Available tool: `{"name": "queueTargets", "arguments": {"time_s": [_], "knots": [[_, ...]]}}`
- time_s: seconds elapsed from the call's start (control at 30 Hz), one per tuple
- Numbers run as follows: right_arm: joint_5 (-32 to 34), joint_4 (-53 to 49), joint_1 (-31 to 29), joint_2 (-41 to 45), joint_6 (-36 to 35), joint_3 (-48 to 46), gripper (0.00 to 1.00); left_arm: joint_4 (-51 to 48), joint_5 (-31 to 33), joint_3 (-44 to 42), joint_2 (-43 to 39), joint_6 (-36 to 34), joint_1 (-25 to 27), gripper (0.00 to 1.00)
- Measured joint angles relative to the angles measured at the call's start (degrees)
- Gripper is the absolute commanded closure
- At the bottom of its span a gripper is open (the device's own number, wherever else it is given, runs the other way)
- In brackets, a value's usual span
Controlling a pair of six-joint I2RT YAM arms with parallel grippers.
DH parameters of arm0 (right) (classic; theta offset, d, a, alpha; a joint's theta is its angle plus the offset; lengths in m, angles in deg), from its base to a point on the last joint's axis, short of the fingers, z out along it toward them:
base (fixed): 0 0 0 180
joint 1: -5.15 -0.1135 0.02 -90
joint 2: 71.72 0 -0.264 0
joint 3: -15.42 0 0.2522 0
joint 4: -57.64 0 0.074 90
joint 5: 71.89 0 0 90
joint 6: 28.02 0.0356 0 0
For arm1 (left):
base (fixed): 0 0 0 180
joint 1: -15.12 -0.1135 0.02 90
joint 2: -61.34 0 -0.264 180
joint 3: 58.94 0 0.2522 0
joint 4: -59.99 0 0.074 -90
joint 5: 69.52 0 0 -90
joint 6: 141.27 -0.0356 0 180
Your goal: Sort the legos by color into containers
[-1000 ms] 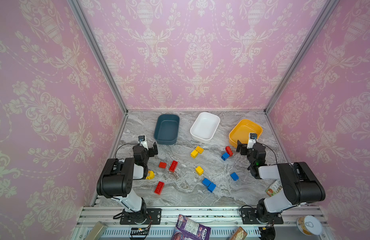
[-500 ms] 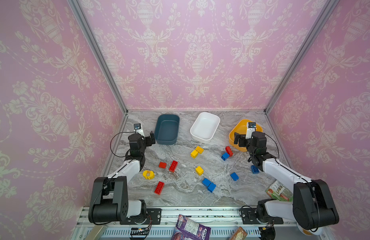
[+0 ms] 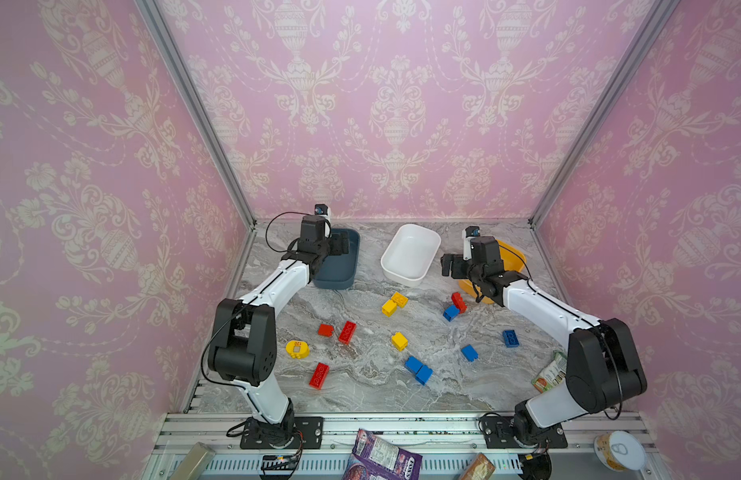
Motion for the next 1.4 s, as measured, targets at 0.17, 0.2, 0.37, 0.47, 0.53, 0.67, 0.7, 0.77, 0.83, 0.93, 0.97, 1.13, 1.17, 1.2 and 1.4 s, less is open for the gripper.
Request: {"name": "queueTargets", "arguments": {"time_s": [0.17, 0.2, 0.37, 0.47, 0.53, 0.67, 0.7, 0.77, 0.83, 0.93, 0.97, 1.13, 1.17, 1.2, 1.4], "knots": [[-2.1, -3.2, -0.5, -2.5, 1.9, 3.6, 0.00, -5.6, -4.2, 8.0, 10.2, 3.5, 0.3, 0.24], [-2.5, -3.5, -0.5, -2.8, 2.2, 4.1, 0.00, -6.6, -4.9, 9.2, 11.8, 4.1, 0.3, 0.25], [-4.1, -4.3, -0.5, -3.1, 2.8, 5.1, 0.00, -10.5, -7.7, 13.6, 17.5, 5.9, 0.9, 0.27], [-4.7, -4.5, -0.5, -3.3, 3.2, 5.2, 0.00, -11.6, -9.0, 15.9, 19.5, 6.9, 1.6, 0.28], [-5.1, -4.9, -0.5, -3.4, 3.7, 5.1, 0.00, -11.9, -10.0, 16.2, 20.0, 7.8, 2.0, 0.29], [-5.1, -5.4, -0.5, -3.4, 3.9, 5.1, 0.00, -12.5, -11.4, 16.2, 20.2, 9.8, 2.6, 0.29], [-5.1, -5.5, -0.5, -3.4, 3.9, 5.1, 0.00, -12.5, -11.6, 16.2, 20.2, 10.2, 2.7, 0.29], [-5.4, -5.5, -0.5, -3.4, 4.0, 5.1, 0.00, -12.4, -11.7, 16.2, 20.2, 10.9, 3.0, 0.30], [-5.6, -5.5, -0.5, -3.5, 4.0, 5.1, 0.00, -12.4, -11.8, 16.1, 20.2, 11.5, 3.4, 0.29], [-6.1, -5.5, -0.5, -4.2, 4.1, 5.1, 0.00, -12.4, -11.8, 15.9, 20.2, 12.2, 4.1, 0.30], [-6.4, -5.5, -0.5, -4.5, 4.2, 5.2, 0.00, -12.3, -11.8, 15.9, 20.2, 12.4, 4.2, 0.30], [-7.0, -5.6, -0.8, -6.1, 4.7, 5.2, 0.00, -12.0, -11.8, 15.9, 20.2, 12.9, 5.2, 0.30], [-7.1, -5.6, -0.8, -6.4, 4.9, 5.2, 0.00, -12.0, -11.8, 15.9, 20.2, 13.0, 5.4, 0.31], [-7.3, -6.1, -0.8, -6.8, 5.0, 5.6, 0.00, -12.0, -11.8, 15.9, 20.2, 13.1, 5.6, 0.31], [-8.0, -7.5, -0.9, -10.4, 5.5, 10.1, 0.00, -11.9, -11.8, 15.9, 20.2, 13.7, 6.6, 0.32]]}}
